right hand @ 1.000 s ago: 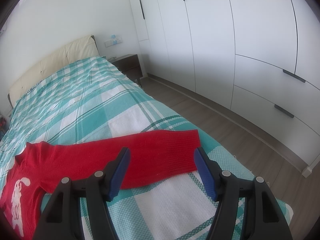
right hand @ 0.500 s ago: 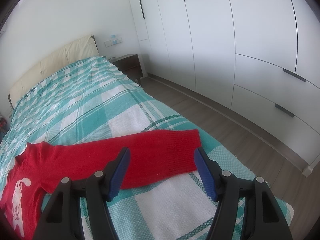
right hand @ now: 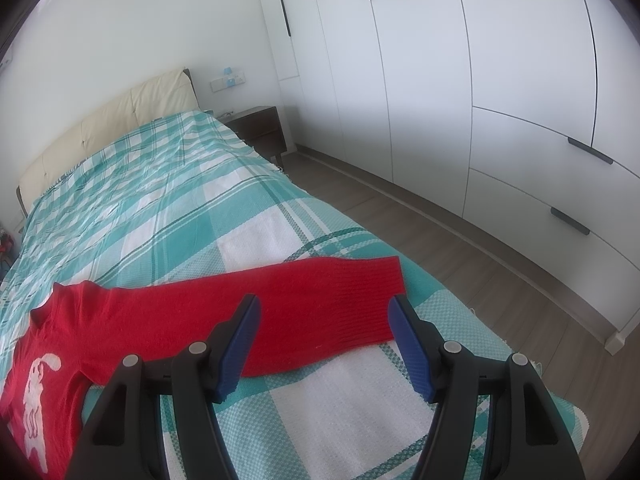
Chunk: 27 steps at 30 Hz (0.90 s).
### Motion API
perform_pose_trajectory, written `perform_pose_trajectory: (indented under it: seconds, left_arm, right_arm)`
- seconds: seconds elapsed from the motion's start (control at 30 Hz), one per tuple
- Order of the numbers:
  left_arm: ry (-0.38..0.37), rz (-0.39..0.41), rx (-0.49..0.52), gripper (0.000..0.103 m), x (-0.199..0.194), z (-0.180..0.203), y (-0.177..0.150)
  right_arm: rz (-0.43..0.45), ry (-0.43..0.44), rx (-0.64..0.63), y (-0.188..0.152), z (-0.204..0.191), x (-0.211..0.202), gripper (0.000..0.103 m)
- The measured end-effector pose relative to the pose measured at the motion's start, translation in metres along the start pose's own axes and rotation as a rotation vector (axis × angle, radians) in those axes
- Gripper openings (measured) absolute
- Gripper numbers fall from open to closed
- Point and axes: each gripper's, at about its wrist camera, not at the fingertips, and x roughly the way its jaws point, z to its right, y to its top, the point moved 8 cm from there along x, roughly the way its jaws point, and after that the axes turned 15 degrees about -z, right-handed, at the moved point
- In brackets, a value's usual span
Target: Fold small clothes
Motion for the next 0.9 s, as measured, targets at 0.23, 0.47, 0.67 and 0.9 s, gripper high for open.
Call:
perform_pose_trajectory:
  seconds: [0.23, 0.47, 0.67, 0.9]
  left_arm:
    - [-0.033, 0.003, -0.017, 0.098, -0.006, 0.000, -0.002]
    - [-0.046, -0.033, -0.055, 0.098, 0.003, -0.007, -0.002]
    - [-0.071, -0.059, -0.119, 0.098, 0.008, -0.019, -0.003]
    - [-0.091, -0.110, -0.205, 0.098, 0.018, -0.034, -0.007]
  right_arm:
    - [0.021, 0.061, 0.058, 0.002, 0.007, -0.003, 0.066]
    - [0.103, 0.246, 0.287, 0.009, 0.053, -0.022, 0.066]
    - [-0.003, 0.545, 0.449, -0.010, 0.055, -0.007, 0.066]
    - [-0.154, 0.580, 0.561, -0.026, 0.060, 0.030, 0.065]
